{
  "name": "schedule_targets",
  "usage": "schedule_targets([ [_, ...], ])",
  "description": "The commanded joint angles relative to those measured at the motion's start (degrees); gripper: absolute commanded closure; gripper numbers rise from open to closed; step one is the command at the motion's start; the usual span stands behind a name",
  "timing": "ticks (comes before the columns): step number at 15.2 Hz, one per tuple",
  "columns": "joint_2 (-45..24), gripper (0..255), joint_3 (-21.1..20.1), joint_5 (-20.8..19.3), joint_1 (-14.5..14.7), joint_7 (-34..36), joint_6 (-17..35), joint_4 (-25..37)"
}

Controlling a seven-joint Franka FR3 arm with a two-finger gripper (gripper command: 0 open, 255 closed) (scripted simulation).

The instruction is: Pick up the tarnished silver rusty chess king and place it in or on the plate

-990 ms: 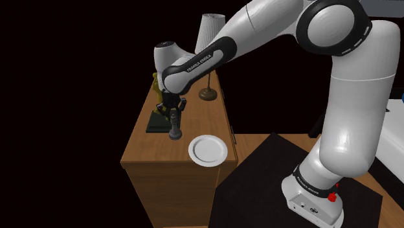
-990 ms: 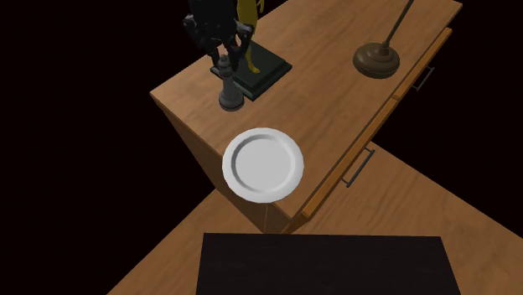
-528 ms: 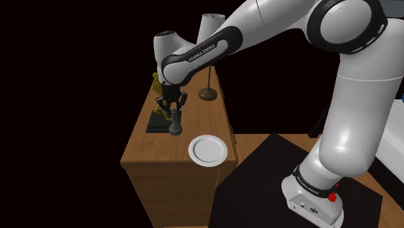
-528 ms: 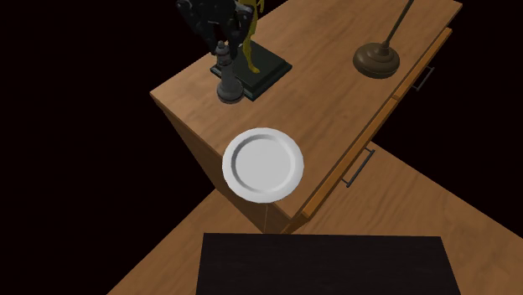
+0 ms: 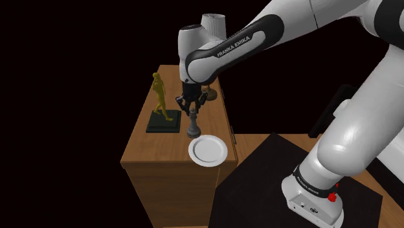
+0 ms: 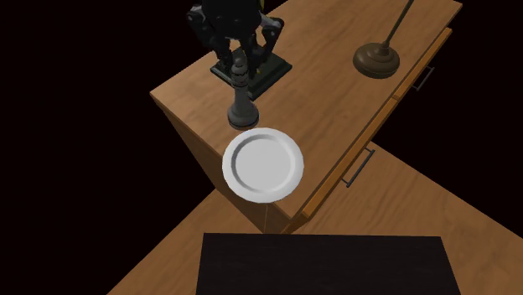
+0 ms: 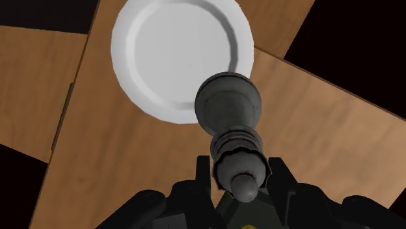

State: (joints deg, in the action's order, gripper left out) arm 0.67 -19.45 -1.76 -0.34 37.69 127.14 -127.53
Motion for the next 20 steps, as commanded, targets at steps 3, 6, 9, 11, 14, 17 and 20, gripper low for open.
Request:
schedule_targets([
  [3,10.12,255,1.21,3.95,-0.37,-4.18,-0.91,-8.62],
  [6,16.96,255,2.54,5.99,0.03,-6.66,-2.42,-13.78],
  [9,15.70,255,2.33,5.75,0.02,-6.38,0.14,-15.11],
  [11,14.75,255,2.15,5.56,-0.05,-6.17,1.88,-15.93],
  [14,13.24,255,1.87,5.21,-0.16,-5.81,4.50,-17.07],
  [17,11.57,255,1.60,4.75,-0.31,-5.38,7.14,-18.09],
  [20,9.75,255,1.34,4.16,-0.49,-4.86,9.80,-19.00],
])
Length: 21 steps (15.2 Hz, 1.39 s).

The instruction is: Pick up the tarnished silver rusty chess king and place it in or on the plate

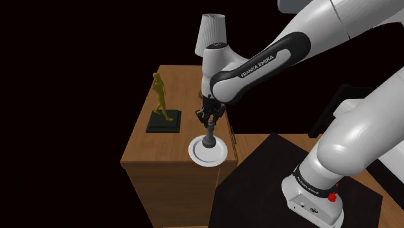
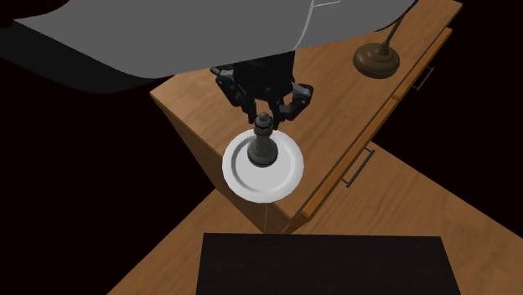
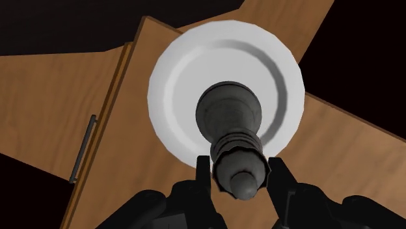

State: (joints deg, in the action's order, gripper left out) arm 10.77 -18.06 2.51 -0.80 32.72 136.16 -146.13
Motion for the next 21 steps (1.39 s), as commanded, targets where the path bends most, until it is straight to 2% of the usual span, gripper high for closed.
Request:
schedule_targets([
  [1,-0.98,255,-0.14,-0.34,-0.09,0.31,1.68,-0.67],
  [9,-6.97,255,-0.68,-3.16,-0.74,2.54,9.15,-2.42],
  [17,-6.97,255,-0.67,-3.16,-0.72,2.54,9.15,-2.42],
  [18,-6.97,0,-0.67,-3.16,-0.72,2.54,9.15,-2.42],
  [21,-6.97,0,-0.66,-3.16,-0.73,2.53,9.15,-2.42],
])
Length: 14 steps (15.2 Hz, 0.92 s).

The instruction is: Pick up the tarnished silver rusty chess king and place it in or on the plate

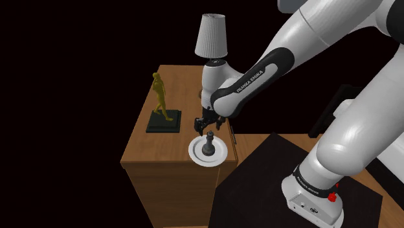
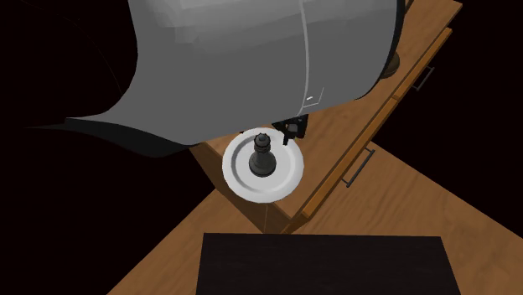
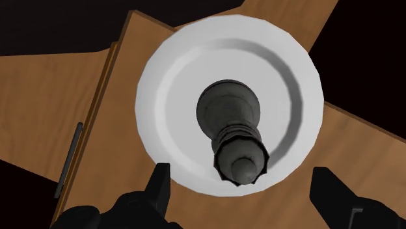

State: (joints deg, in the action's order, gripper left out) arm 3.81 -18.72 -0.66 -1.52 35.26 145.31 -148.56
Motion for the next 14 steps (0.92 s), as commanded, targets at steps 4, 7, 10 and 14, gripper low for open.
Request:
schedule_targets([
  [4,3.74,0,0.14,1.93,0.36,-1.40,-4.45,0.90],
  [7,6.74,0,0.43,3.14,0.71,-2.31,-8.45,2.00],
  [10,6.74,0,0.44,3.14,0.72,-2.31,-8.45,2.00],
  [14,6.74,0,0.44,3.14,0.72,-2.31,-8.43,2.00],
])
